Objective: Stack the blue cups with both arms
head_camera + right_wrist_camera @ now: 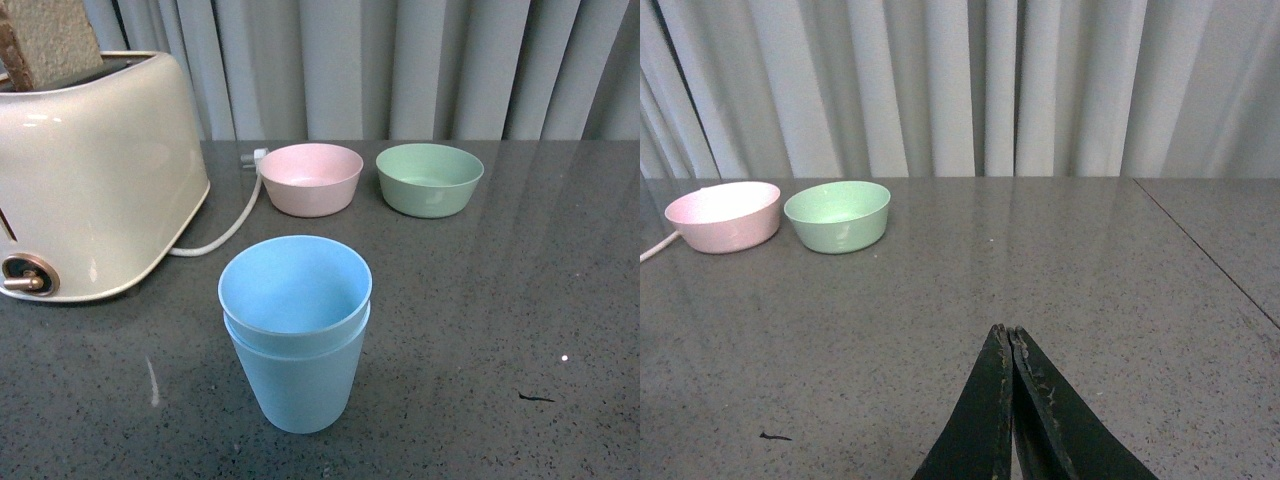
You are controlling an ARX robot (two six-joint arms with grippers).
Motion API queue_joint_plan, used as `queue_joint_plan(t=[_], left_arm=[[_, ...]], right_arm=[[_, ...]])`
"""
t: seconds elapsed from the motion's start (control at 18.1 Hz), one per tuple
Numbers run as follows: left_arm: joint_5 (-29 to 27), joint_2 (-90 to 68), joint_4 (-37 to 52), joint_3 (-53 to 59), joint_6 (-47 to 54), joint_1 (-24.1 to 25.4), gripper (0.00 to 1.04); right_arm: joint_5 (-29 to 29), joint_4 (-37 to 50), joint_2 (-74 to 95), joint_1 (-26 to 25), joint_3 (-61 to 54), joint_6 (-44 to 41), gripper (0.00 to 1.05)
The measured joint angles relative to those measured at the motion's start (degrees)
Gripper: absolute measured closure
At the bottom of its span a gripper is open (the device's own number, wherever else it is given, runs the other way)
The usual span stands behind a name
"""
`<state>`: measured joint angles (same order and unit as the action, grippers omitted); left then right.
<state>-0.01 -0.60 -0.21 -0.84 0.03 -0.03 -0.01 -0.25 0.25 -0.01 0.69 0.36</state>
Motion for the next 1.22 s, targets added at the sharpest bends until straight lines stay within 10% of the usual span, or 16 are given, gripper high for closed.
queue_joint_plan(t=[0.22, 0.44, 1.22], left_arm=[[0.0, 0.0, 0.0, 0.0, 0.0, 0.0, 0.07], [0.0, 0.0, 0.0, 0.0, 0.0, 0.0, 0.07], [0.0, 0.0, 0.0, 0.0, 0.0, 0.0, 0.07]], right_arm=[[0.0, 0.0, 0.0, 0.0, 0.0, 0.0, 1.02], [0.0, 0.0, 0.0, 0.0, 0.0, 0.0, 0.07], [0.0, 0.0, 0.0, 0.0, 0.0, 0.0, 0.07]])
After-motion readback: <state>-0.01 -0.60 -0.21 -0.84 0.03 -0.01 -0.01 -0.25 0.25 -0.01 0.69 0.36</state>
